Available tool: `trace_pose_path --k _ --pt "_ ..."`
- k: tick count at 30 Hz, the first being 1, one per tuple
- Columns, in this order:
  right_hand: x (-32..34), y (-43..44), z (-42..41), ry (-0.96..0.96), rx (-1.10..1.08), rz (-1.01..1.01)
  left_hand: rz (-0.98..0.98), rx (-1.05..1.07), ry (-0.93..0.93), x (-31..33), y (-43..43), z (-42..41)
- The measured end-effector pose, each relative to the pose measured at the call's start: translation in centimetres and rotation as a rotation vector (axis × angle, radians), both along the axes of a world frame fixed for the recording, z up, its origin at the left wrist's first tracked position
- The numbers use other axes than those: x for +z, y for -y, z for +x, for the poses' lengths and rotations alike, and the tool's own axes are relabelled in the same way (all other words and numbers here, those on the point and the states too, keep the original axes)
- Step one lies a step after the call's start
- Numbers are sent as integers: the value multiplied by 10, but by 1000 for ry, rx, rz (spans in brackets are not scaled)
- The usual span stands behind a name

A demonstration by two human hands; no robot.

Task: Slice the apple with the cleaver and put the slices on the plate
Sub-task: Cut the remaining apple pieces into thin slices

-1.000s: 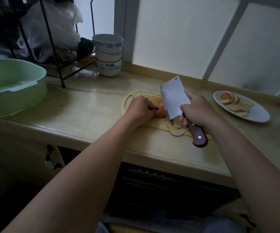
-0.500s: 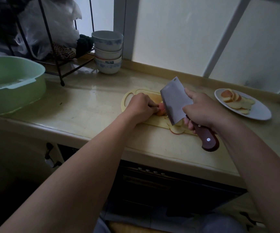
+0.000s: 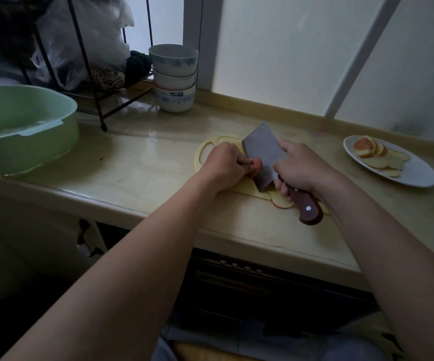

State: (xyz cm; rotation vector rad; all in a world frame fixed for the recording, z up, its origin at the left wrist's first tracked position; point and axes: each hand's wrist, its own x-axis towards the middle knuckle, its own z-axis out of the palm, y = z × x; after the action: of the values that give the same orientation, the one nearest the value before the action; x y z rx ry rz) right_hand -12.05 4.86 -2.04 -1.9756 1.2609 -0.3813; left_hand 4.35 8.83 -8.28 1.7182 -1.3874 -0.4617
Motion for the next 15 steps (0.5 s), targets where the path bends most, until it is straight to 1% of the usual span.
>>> trace_pose_path --k 5,9,11,15 --pt "-2 0 -1 -28 10 4 -14 12 -14 -2 0 0" --pt "11 -4 -10 -37 43 35 -25 14 -37 -2 -1 0" --pt "18 -8 -15 -28 40 5 -21 16 -21 -2 -1 1" --pt "18 -9 -16 29 -21 -125 -9 15 42 -1 -2 0"
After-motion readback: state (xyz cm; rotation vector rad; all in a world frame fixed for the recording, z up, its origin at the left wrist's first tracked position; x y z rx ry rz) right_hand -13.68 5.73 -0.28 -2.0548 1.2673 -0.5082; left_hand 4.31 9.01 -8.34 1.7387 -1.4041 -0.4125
